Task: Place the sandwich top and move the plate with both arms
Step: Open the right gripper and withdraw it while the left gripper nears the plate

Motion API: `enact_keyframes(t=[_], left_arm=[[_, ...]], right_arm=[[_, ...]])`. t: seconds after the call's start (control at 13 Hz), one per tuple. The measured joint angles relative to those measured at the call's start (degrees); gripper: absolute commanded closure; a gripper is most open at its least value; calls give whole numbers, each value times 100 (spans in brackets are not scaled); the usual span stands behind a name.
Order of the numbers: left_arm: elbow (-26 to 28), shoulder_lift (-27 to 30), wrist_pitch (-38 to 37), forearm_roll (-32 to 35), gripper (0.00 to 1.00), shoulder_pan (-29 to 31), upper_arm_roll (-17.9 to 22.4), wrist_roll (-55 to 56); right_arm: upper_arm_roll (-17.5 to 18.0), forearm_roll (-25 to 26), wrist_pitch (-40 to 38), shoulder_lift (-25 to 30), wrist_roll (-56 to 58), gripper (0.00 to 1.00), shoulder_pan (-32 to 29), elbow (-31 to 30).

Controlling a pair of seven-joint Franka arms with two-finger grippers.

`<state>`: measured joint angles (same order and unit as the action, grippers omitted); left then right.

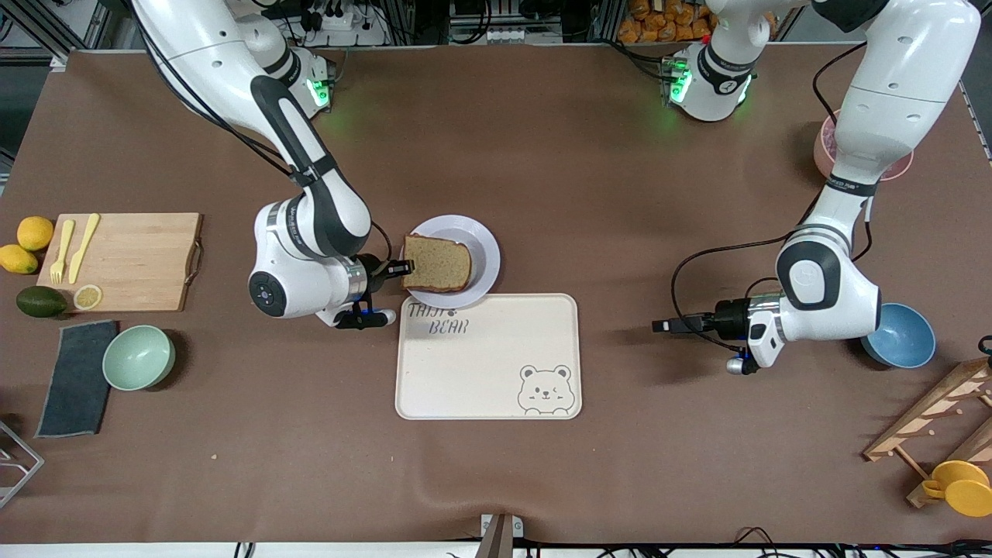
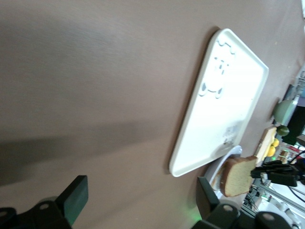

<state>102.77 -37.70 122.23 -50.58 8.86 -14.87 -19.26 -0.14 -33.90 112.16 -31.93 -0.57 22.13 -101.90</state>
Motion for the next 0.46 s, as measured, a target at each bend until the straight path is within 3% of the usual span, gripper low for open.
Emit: enact_keyframes(t=[0.46], left_arm=[[44, 49, -616, -681, 0, 28, -435, -197]], right_arm=[[-43, -6, -70, 122, 4, 0, -279, 54]])
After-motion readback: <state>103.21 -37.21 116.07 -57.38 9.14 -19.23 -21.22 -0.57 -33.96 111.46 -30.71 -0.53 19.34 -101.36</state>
